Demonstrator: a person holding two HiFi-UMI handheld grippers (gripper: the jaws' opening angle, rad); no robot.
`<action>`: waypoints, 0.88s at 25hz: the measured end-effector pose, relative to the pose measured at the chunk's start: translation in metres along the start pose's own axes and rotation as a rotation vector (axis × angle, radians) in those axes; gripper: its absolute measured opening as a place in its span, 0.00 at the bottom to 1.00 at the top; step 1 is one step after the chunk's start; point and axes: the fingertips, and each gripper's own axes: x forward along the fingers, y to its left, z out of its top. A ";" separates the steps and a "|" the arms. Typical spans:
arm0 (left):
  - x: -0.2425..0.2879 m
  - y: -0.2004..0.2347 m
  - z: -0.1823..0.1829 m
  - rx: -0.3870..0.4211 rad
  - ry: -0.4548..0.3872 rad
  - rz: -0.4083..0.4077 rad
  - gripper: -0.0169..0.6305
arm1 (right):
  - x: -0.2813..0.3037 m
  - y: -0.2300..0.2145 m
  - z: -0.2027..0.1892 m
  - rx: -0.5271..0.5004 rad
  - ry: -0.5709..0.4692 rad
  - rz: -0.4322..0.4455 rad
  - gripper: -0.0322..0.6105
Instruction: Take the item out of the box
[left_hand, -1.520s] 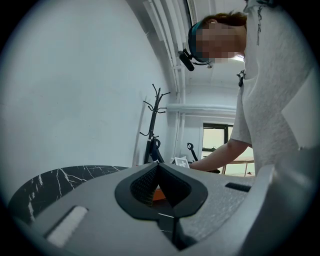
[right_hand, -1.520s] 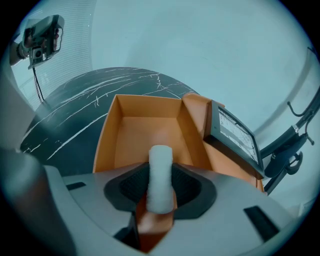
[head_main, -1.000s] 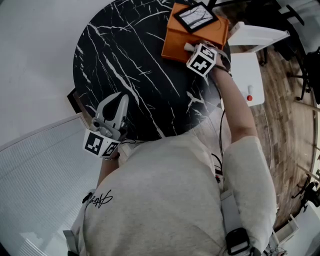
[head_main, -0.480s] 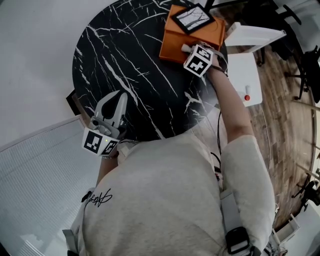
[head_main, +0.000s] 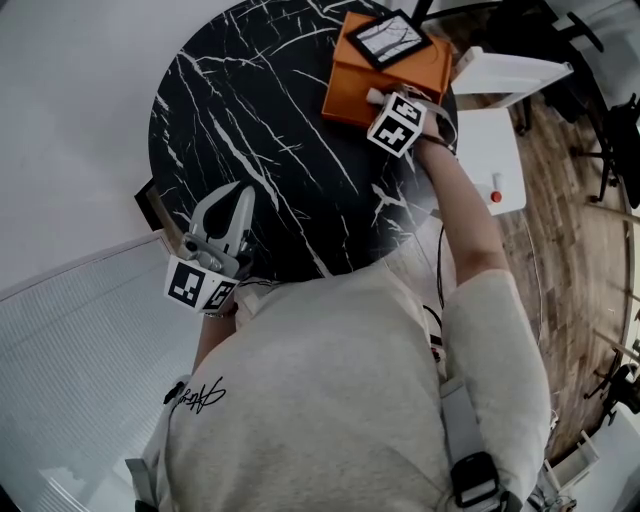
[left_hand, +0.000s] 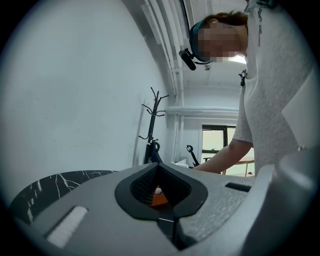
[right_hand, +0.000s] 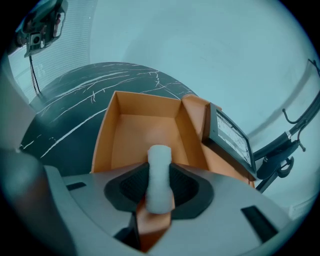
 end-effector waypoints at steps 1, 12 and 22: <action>-0.001 0.000 0.000 0.000 0.001 0.001 0.03 | 0.000 -0.001 0.000 0.001 0.002 -0.006 0.25; -0.006 0.001 -0.001 0.004 0.002 -0.002 0.03 | -0.014 -0.003 0.008 0.046 -0.061 -0.057 0.25; -0.008 -0.004 0.002 0.010 -0.001 -0.014 0.03 | -0.029 -0.001 0.012 0.052 -0.086 -0.087 0.25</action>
